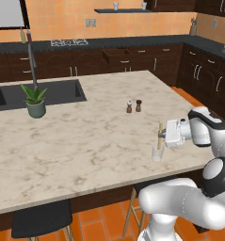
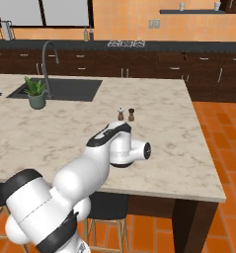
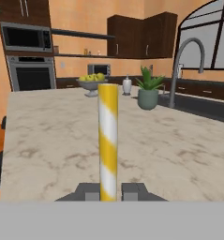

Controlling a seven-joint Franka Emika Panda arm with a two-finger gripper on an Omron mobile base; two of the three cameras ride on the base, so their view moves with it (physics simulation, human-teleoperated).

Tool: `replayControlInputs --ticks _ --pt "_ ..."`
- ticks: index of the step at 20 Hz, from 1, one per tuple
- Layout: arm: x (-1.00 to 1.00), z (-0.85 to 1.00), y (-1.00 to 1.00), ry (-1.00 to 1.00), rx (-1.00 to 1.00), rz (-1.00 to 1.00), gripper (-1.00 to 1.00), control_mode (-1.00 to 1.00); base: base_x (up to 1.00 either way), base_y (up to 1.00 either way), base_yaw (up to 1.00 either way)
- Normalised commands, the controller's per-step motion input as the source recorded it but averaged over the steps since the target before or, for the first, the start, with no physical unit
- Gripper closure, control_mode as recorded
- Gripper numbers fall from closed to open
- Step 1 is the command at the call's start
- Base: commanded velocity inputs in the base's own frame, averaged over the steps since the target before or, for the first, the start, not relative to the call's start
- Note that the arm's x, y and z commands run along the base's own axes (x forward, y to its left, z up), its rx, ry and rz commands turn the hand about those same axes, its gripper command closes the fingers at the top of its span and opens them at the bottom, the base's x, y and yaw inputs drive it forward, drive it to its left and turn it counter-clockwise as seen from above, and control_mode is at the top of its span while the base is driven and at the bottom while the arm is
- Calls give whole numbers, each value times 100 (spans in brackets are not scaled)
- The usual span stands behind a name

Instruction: Take a straw from the drawer in front and place it inside the glass cup on the dining counter.

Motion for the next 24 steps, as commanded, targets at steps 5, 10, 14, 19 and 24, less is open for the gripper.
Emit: replayControlInputs --ticks 5,10,14,19,24 --pt "1 -13 -8 -4 1 6 100 -100 0 0 0" --pt "14 -3 3 0 2 0 100 -100 0 0 0" --pt "18 -5 7 0 2 0 100 -100 0 0 0" --pt "6 -8 2 0 2 0 100 -100 0 0 0" --pt "0 -8 0 0 1 0 100 -100 0 0 0"
